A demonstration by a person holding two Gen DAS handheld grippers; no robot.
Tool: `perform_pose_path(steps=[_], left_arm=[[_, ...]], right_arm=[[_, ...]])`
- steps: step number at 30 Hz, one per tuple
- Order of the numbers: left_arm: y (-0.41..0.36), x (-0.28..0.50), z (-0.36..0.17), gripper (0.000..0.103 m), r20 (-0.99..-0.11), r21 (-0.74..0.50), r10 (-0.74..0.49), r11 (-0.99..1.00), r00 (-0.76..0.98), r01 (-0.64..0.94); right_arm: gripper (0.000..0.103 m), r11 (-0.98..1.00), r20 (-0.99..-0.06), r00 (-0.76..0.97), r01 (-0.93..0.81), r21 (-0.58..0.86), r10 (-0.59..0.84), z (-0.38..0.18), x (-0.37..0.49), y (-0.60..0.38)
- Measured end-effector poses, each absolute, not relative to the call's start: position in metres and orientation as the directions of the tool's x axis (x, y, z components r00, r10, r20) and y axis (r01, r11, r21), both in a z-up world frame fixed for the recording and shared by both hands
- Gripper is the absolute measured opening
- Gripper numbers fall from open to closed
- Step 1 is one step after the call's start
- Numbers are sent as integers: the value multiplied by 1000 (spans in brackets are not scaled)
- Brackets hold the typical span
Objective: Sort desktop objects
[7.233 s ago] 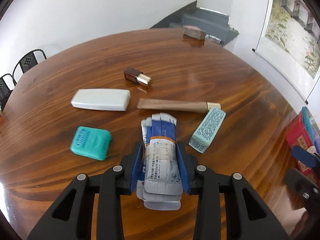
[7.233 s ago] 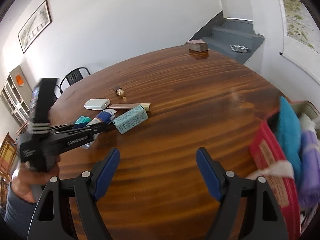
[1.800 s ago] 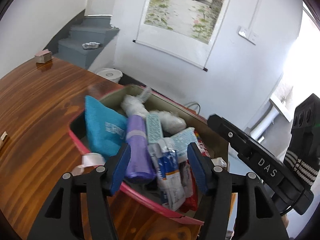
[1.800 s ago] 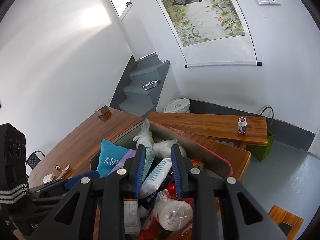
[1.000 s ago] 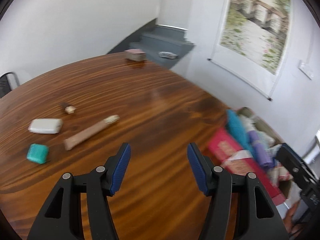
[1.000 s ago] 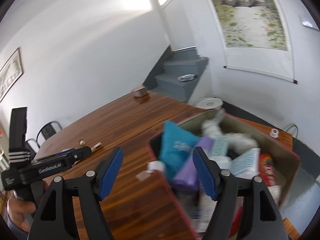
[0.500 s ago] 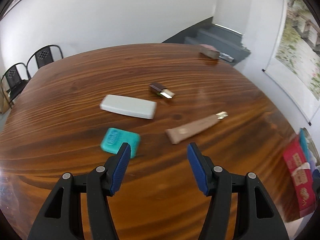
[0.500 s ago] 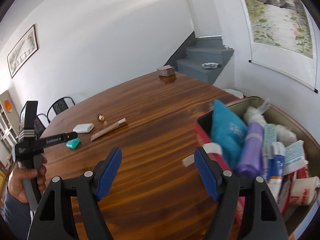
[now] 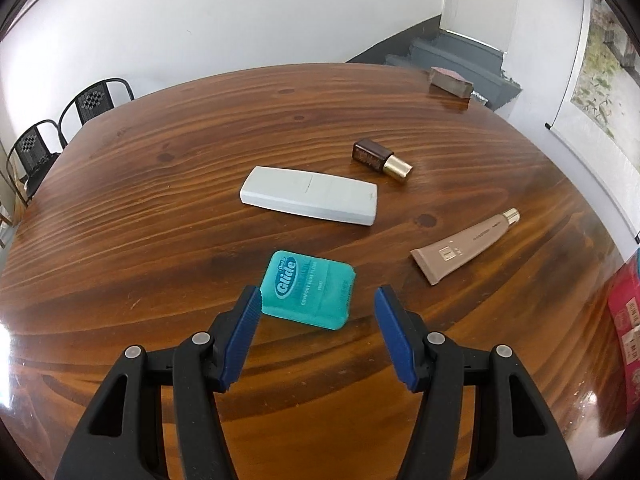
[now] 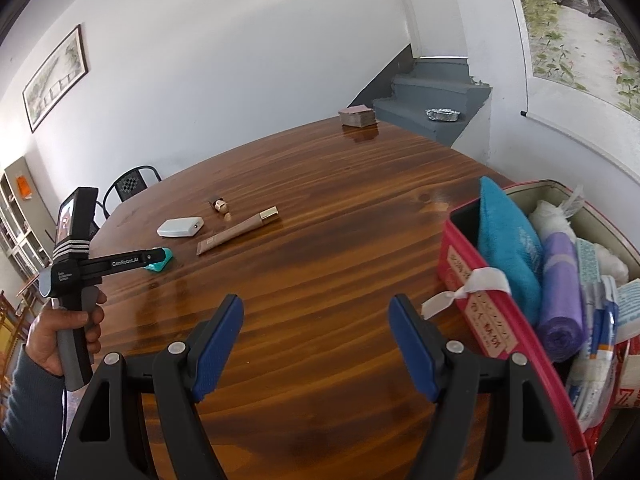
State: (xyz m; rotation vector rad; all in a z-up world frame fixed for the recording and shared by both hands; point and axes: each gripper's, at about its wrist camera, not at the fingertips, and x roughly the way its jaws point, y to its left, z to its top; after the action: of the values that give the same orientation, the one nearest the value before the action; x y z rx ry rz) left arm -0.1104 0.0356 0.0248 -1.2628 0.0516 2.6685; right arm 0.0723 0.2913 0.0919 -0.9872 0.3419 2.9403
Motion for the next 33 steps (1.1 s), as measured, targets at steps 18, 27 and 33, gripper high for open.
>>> perform_pose_path(steps=[18, 27, 33], left_arm=[[32, -131, 11, 63, -785, -17, 143, -978, -603, -210], [32, -130, 11, 55, -779, -15, 133, -981, -613, -193], [31, -129, 15, 55, -775, -34, 150, -980, -613, -197]], right_arm=[[79, -987, -635, -767, -11, 158, -93, 85, 35, 257], [79, -992, -654, -747, 59, 115, -121, 85, -16, 235], [79, -983, -657, -732, 122, 134, -181, 81, -66, 224]])
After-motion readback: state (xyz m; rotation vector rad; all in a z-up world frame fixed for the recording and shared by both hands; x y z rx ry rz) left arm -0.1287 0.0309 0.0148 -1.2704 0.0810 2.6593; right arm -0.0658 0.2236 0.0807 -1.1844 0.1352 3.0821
